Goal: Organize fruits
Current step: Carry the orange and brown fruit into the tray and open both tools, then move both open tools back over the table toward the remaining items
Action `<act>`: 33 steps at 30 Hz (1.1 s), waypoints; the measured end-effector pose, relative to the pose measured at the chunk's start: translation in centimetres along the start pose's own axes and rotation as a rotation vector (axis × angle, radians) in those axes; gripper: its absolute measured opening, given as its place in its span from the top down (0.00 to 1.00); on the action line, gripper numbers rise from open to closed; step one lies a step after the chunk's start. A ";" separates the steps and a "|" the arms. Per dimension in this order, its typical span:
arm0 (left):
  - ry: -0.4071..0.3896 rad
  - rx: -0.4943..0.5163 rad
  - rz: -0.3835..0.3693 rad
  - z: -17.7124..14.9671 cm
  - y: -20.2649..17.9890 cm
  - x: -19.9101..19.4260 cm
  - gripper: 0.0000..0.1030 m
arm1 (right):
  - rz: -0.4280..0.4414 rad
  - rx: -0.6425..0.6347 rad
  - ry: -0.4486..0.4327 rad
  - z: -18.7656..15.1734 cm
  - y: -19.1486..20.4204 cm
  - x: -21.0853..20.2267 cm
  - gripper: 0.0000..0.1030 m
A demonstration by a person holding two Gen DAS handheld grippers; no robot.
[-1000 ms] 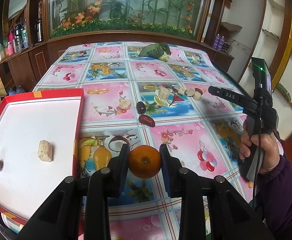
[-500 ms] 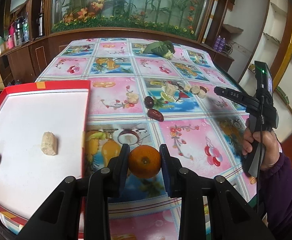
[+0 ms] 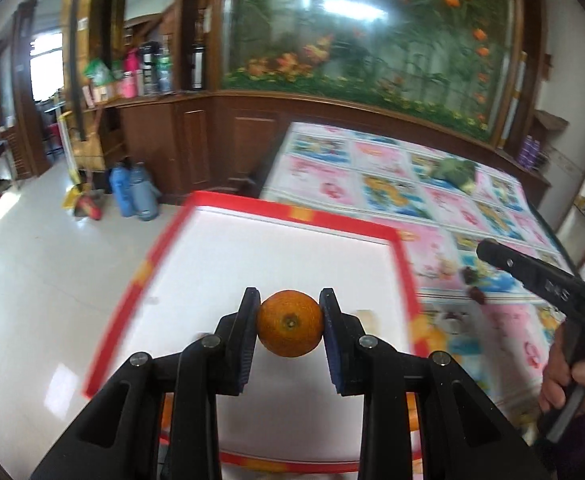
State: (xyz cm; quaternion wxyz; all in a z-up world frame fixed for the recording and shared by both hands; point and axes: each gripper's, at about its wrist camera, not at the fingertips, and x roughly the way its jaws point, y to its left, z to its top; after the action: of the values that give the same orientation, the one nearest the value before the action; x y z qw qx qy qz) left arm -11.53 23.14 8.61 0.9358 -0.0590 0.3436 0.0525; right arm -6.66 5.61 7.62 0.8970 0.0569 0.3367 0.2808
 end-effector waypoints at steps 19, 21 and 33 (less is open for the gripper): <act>0.210 0.071 -0.001 -3.4 -0.6 5.7 0.70 | 0.024 -0.062 0.310 0.0 5.3 13.1 0.71; 0.205 0.073 0.006 -3.4 -0.6 5.6 0.70 | 0.030 -0.072 0.303 0.0 5.3 12.9 0.71; 0.196 0.072 0.091 -3.4 -1.8 4.3 0.36 | 0.122 0.013 0.201 2.0 3.0 8.9 0.56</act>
State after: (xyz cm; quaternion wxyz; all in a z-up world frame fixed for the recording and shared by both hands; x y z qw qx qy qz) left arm -10.15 21.07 3.34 0.8958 -0.0148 0.4376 0.0763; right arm -1.30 13.09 4.88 0.8395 0.0546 0.4228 0.3368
